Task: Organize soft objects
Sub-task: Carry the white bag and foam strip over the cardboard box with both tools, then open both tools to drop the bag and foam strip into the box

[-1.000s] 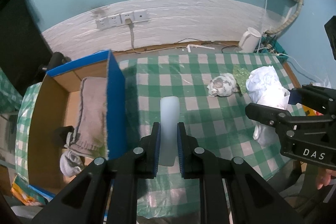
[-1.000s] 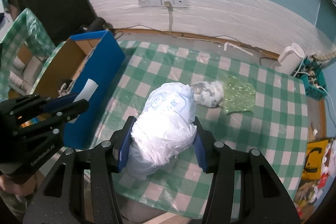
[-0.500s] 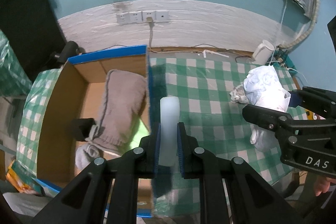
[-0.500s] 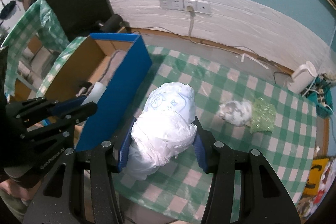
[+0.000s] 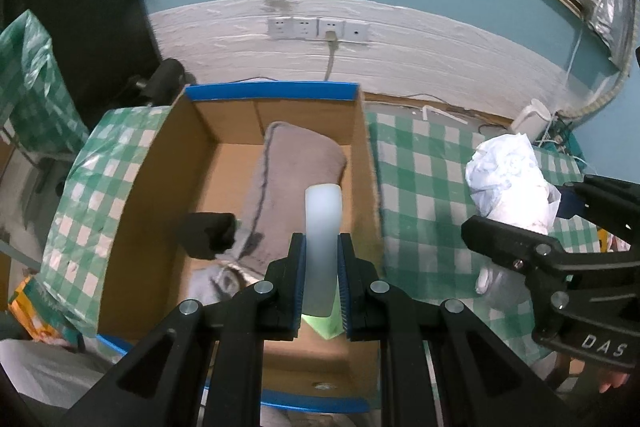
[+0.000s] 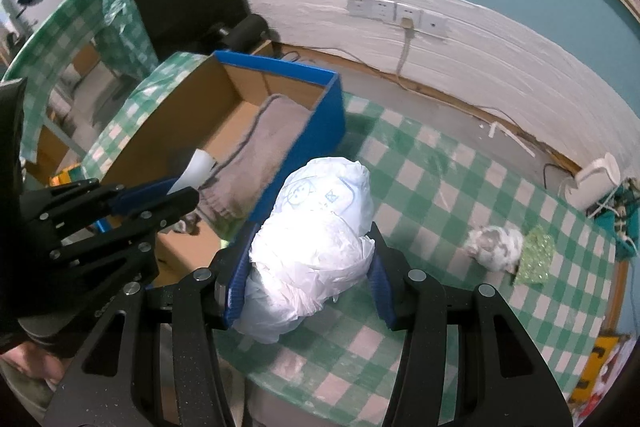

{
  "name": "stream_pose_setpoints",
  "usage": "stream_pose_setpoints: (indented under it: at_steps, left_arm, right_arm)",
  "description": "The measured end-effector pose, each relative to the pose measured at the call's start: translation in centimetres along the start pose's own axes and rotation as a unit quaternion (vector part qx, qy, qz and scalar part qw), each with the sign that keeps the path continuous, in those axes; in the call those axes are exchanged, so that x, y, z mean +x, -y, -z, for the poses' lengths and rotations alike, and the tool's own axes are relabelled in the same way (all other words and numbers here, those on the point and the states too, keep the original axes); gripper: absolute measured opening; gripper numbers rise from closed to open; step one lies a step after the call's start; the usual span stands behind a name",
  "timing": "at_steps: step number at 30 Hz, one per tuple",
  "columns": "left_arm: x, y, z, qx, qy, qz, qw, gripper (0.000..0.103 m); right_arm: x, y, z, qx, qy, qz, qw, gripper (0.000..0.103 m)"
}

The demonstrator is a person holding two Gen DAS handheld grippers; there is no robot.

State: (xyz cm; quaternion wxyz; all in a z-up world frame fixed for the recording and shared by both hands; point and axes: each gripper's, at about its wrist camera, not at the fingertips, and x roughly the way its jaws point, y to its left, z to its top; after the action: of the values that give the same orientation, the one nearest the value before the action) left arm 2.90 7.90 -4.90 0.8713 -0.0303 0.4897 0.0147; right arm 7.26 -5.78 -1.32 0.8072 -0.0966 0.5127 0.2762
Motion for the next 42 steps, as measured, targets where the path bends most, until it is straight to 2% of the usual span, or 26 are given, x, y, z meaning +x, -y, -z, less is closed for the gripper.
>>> stream_pose_setpoints:
  at_steps: [18,29,33,34,36,38,40,42]
  left_arm:
    - [1.4,-6.3,0.8,-0.051,-0.021,-0.03,0.998,0.015]
    - [1.9,-8.6,1.6,-0.071,-0.032,-0.043,0.9961,0.015]
    - [2.4,-9.4,1.9,-0.081,-0.039,-0.053,0.9945,0.021]
    - [2.5,-9.6,2.0,-0.085,-0.042,-0.055,0.994,0.025]
    - [2.7,-9.8,2.1,-0.09,-0.045,-0.059,0.9932,0.027]
    - [2.7,-10.0,2.1,-0.093,-0.044,-0.061,0.9928,0.031]
    - [2.7,-10.1,2.1,-0.094,-0.045,-0.063,0.9926,0.041]
    - [2.6,-10.0,2.1,-0.094,-0.042,-0.066,0.9925,0.045]
  right_arm:
    - [4.8,-5.9,-3.0,-0.044,-0.034,-0.02,0.998,0.051]
    - [7.4,-8.2,-3.7,-0.059,-0.054,-0.035,0.996,0.051]
    - [8.0,-8.9,-4.0,-0.064,-0.059,-0.037,0.996,0.054]
    - [8.1,-9.0,-4.0,-0.065,-0.061,-0.033,0.995,0.056]
    - [8.3,-9.1,-4.0,-0.064,-0.06,-0.02,0.996,0.057]
    - [8.4,-9.0,-4.0,-0.062,-0.059,-0.014,0.996,0.064]
    - [8.3,-8.5,-4.0,-0.058,-0.054,0.0,0.997,0.071]
    - [8.1,-8.0,-3.9,-0.054,-0.05,0.002,0.997,0.074]
